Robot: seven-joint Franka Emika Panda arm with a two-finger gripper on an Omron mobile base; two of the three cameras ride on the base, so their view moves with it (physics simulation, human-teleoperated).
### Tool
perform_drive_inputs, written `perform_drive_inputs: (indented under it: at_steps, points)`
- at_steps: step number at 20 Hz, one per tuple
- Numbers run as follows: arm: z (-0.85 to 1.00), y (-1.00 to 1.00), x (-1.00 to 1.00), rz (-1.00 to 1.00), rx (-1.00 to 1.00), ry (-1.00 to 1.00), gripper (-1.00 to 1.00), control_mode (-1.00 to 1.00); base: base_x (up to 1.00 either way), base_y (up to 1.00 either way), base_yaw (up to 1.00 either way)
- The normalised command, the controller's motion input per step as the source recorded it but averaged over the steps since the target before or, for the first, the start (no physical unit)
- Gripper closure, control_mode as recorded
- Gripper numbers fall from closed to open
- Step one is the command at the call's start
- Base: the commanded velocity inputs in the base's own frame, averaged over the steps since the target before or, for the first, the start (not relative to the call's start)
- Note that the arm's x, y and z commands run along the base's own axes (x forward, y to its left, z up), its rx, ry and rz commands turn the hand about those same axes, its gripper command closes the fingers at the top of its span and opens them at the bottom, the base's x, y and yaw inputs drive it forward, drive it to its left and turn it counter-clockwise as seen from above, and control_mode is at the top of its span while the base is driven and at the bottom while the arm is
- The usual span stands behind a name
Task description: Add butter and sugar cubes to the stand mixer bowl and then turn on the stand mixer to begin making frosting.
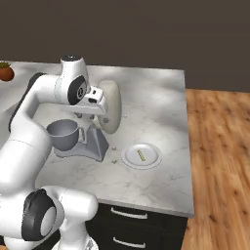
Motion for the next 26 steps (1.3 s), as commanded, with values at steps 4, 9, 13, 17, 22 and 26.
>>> perform_drive_inputs:
  at_steps: [4, 9, 13, 17, 22, 26]
  points:
    - [0.0, 0.0, -0.03, 0.0, 0.0, 0.0, -1.0, 1.0, 0.0, 0.0, 0.0]
    - [0.0, 0.0, 0.0, 0.0, 0.0, 0.0, -1.0, 1.0, 0.03, 0.51, 0.0]
    - [0.0, 0.0, 0.0, 0.0, 0.0, 0.0, -1.0, 1.0, 0.14, 0.78, 0.0]
    - [0.0, 0.0, 0.0, 0.0, 0.0, 0.0, -1.0, 1.0, 0.17, 0.66, 0.0]
    - [0.0, 0.0, 0.0, 0.0, 0.0, 0.0, -1.0, 1.0, 0.36, 0.4, 0.0]
    - [0.0, 0.0, 0.0, 0.0, 0.0, 0.0, -1.0, 1.0, 0.55, 0.23, 0.0]
